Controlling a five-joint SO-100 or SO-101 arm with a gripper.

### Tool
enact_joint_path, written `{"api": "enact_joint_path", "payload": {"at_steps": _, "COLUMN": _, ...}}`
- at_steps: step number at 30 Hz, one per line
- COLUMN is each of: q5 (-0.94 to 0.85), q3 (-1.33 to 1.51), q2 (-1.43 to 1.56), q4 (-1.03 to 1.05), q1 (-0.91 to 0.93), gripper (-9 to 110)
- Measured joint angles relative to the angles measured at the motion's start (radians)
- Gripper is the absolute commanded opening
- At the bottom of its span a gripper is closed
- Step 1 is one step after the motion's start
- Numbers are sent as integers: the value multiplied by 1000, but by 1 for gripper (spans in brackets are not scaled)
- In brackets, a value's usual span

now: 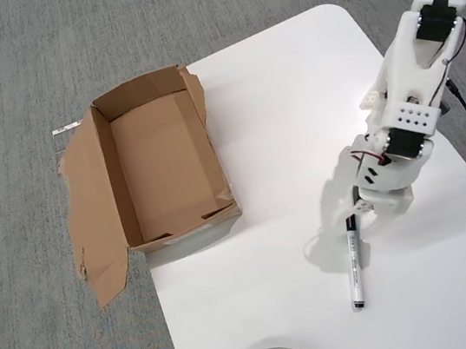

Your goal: Grasp a pen and put it in the box.

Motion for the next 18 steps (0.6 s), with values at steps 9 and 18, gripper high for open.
{"api": "enact_joint_path", "payload": {"at_steps": 9, "q5": 0, "q3": -140, "q2": -146, "q4": 2, "q1": -17, "gripper": 25}}
{"api": "enact_joint_path", "payload": {"at_steps": 18, "q5": 0, "q3": -241, "q2": -296, "q4": 0, "q1": -60, "gripper": 25}}
